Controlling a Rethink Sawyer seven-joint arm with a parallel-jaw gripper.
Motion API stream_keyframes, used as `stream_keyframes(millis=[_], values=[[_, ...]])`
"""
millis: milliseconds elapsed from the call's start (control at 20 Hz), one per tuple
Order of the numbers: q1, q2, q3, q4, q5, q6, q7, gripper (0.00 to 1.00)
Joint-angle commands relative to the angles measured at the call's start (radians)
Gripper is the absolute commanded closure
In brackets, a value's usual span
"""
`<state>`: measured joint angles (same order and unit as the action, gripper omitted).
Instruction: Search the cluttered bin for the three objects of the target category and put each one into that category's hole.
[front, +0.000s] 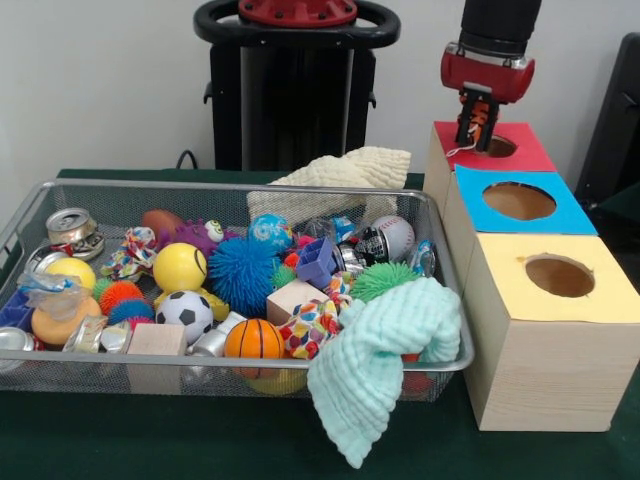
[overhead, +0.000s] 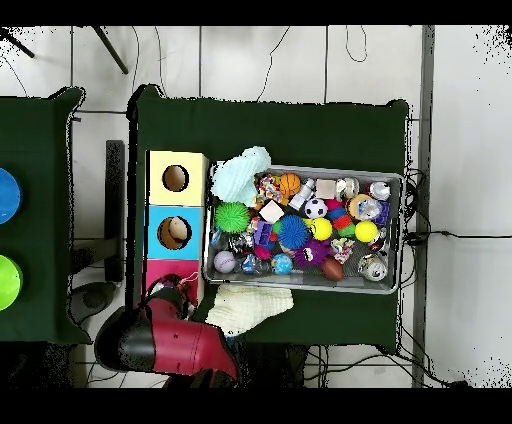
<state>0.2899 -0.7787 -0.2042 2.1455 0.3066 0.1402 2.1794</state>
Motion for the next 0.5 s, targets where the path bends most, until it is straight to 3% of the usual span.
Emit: stream_keyframes(millis=[50, 500], values=[[-0.008, -0.021, -0.013, -0.103, 0.006, 0.244, 0.134, 1.00], [-0.027, -0.043, -0.042, -0.134, -0.024, 0.300, 0.120, 1.00]])
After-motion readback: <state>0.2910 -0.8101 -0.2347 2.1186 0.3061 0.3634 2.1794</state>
